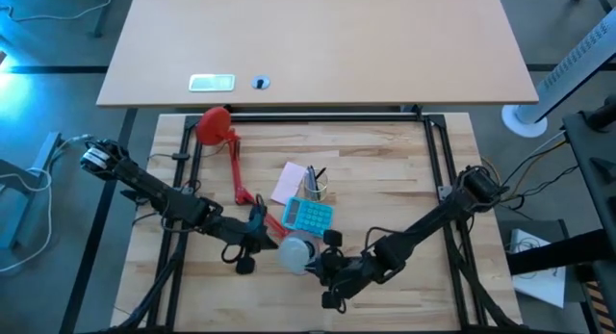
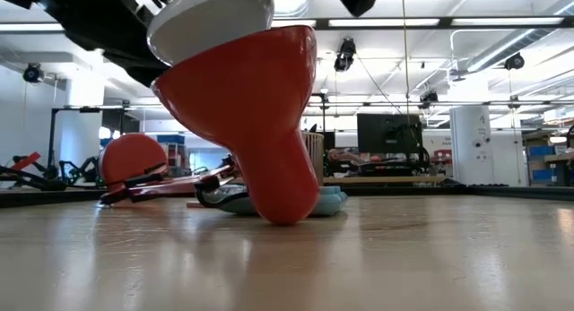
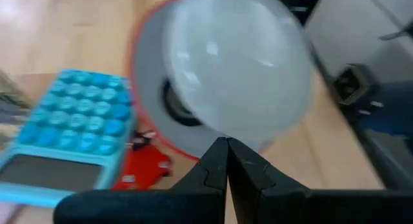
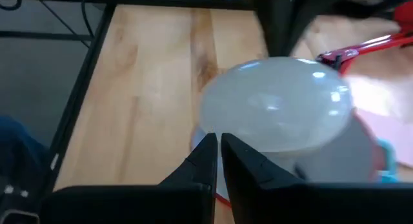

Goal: Screw lightbulb
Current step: Remove the lightbulb from the red desk lamp

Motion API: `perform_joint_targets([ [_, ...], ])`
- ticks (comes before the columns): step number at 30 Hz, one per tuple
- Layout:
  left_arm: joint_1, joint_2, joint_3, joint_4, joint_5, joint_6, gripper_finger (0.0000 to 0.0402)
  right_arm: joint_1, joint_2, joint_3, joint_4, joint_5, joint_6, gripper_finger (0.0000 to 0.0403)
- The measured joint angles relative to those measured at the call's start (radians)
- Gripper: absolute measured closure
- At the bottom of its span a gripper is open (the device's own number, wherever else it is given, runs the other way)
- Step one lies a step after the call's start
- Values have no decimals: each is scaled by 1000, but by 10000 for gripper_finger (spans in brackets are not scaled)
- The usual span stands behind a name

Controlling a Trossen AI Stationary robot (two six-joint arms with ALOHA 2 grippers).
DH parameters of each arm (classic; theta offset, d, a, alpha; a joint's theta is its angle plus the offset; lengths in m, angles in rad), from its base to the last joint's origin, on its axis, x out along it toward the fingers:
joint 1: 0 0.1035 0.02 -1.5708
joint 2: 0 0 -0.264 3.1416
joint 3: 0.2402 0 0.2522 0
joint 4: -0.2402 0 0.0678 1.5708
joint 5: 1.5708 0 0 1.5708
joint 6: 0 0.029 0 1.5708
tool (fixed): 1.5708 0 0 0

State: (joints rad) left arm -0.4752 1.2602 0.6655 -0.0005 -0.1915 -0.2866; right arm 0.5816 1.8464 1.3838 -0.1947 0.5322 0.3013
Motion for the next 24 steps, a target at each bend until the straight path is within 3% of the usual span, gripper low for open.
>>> perform_joint_targets([
  [6, -48, 0, 2, -11, 63, -81, 401, -11, -64, 0, -132, 121, -11, 385],
  [9, -62, -1, 2, -47, 66, -106, 402, -8, -91, 0, -145, 127, 8, 385],
  [16, -51, -48, 1, -80, -36, -34, 401, 25, -62, 0, -72, 124, 44, 385],
  [24, 15, -102, -9, -72, -52, 50, 401, 58, 44, -1, 83, 114, 83, 385],
])
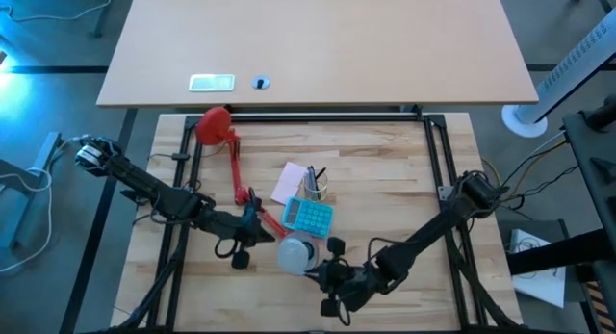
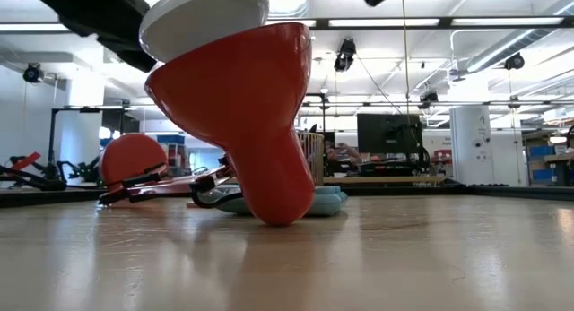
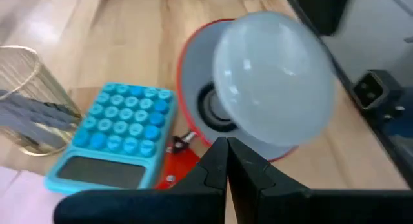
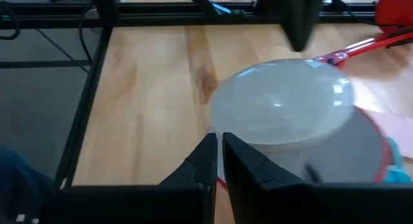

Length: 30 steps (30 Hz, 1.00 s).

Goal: Screw lightbulb
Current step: Remove the lightbulb from the red desk lamp

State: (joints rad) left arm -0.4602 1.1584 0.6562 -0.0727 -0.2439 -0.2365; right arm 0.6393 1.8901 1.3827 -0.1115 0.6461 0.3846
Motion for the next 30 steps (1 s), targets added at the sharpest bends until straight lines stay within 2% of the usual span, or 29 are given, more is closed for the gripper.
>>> perform_joint_targets([
  [7, 37, 31, -42, 100, -9, 23, 401, -6, 55, 0, 65, -24, 1, 385],
  [16, 38, 64, -43, 195, -8, 62, 401, -20, 57, 2, 67, -25, -16, 385],
  [25, 34, 103, -43, 197, 32, 4, 401, -36, 57, 2, 64, -30, -63, 384],
  [30, -5, 103, -44, 188, 39, -39, 401, -34, 34, 2, 14, -38, -62, 384],
])
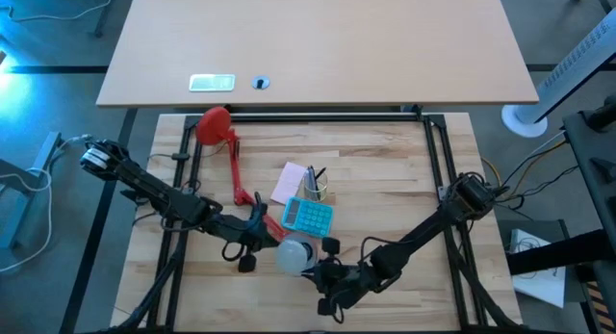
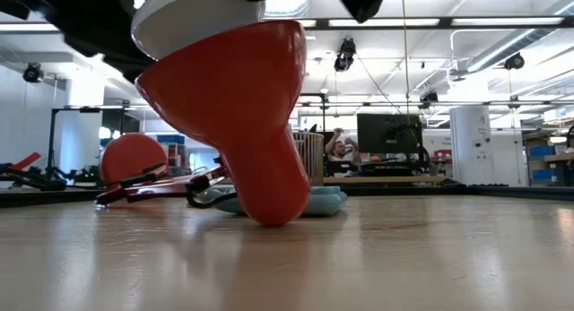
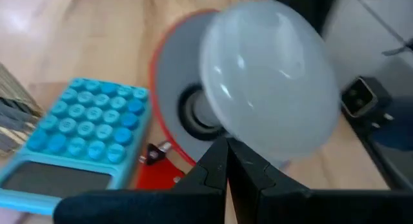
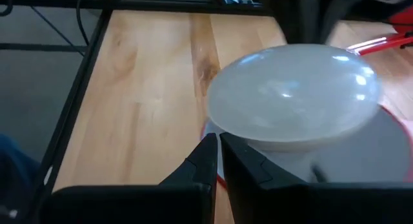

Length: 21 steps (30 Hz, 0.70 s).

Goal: Screw lightbulb
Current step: Remove the lightbulb from the red desk lamp

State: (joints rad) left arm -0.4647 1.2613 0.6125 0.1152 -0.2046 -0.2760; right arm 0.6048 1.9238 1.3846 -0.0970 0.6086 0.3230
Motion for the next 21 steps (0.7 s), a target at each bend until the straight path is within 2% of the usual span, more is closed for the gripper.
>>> perform_joint_targets([
  [6, -57, 0, -1, -11, 21, -61, 401, -1, -67, 0, -118, 44, 19, 384],
  [14, -90, -6, 0, -75, 8, -107, 401, -1, -91, 0, -136, 71, 22, 384],
  [21, -87, -51, 0, -155, -105, -80, 401, 29, -63, -2, -78, 60, 71, 384],
])
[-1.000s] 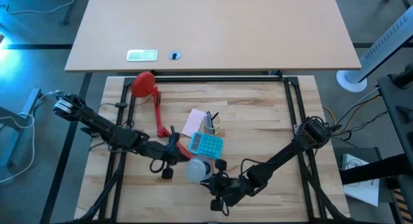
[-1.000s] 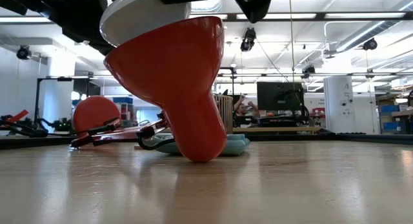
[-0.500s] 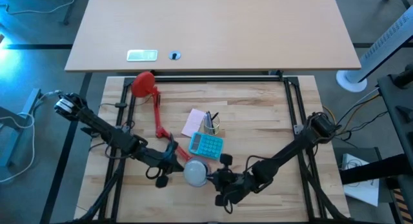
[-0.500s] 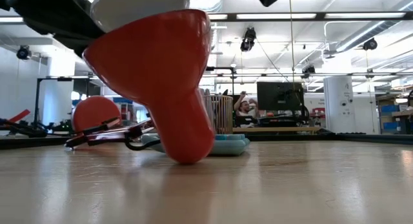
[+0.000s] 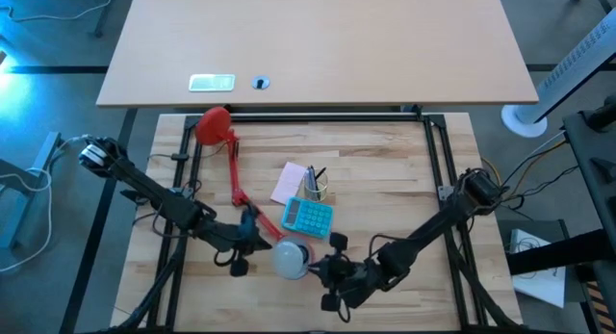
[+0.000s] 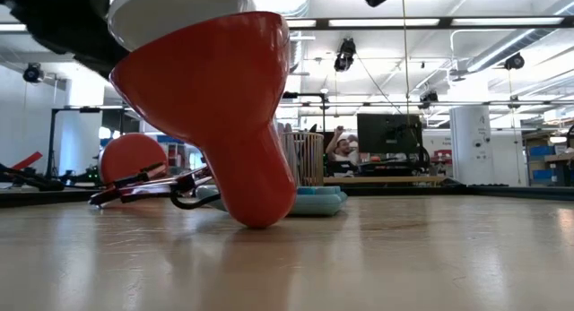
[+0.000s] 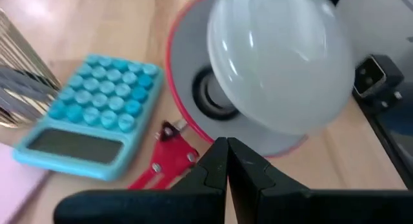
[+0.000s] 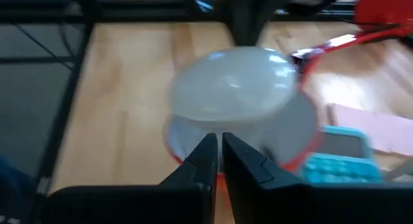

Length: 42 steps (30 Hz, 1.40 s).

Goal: Screw lightbulb
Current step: Remove the lightbulb from the red desk lamp

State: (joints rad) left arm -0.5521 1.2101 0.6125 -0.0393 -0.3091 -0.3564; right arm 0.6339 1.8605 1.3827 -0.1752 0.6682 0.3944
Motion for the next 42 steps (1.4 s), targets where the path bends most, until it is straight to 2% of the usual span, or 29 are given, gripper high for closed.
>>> perform_joint_targets([
  [6, 0, -12, 0, 46, -20, 24, 401, -4, 78, -1, 133, -73, -27, 385],
  [11, -16, 6, 0, 65, 26, -14, 401, -22, 85, 3, 129, -72, -30, 384],
  [16, -47, 31, 0, 66, 35, -60, 401, -31, 55, 3, 125, -67, -105, 384],
  [24, -100, 43, 2, 96, 34, -111, 401, -49, -11, 5, -32, -11, -99, 385],
  [30, -112, -1, 2, -7, 29, -126, 401, -36, -20, 5, -47, -15, -48, 385],
  [36, -101, -66, 1, -114, -36, -123, 401, 0, 10, 5, 33, -23, -36, 385],
  [42, -96, -100, 1, -115, -106, -81, 401, 10, 42, 5, 126, -49, -1, 385],
])
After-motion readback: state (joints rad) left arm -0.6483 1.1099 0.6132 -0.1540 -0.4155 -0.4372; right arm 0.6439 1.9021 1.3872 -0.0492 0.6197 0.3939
